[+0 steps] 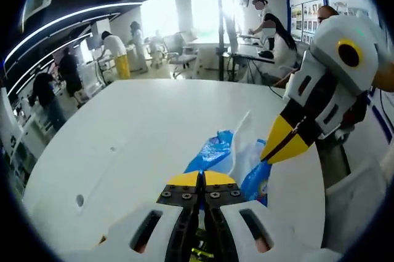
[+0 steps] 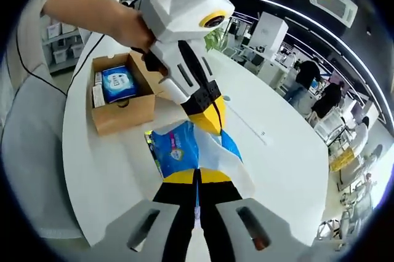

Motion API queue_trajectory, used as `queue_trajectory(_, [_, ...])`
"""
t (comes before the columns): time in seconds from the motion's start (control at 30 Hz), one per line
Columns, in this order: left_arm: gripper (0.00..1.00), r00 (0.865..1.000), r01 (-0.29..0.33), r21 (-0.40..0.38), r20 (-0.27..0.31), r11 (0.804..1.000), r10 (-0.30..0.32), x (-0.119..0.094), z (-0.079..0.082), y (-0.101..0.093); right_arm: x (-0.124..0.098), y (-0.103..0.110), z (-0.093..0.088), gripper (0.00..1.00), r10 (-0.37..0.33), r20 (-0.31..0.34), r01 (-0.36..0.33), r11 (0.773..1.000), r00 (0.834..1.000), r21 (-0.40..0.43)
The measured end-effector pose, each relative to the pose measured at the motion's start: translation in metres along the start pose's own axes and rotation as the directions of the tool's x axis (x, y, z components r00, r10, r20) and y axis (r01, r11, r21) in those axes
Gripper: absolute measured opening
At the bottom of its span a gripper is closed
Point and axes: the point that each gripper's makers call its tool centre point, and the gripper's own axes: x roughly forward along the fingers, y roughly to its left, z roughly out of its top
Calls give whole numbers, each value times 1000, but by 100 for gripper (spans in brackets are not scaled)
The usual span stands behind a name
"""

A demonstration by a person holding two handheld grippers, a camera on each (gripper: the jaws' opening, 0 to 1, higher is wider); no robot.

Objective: Operate the shoe box by opening the lid, removing the specified soft item, and placing it in the target area until the item is outside and the box remains undamaged.

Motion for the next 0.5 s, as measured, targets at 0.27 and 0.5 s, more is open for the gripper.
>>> queue_trajectory(0.27, [0,1000,30,-5,5,1000,-30,24,-3,0,6,-9,-20,0,15,-36,-16,1000,999,-19])
queue_trajectory(0.5, [0,998,55,-20,-1,998,-55,43,-8,-3,12,-16,-39,0,25,-73,-27,999,997,-34])
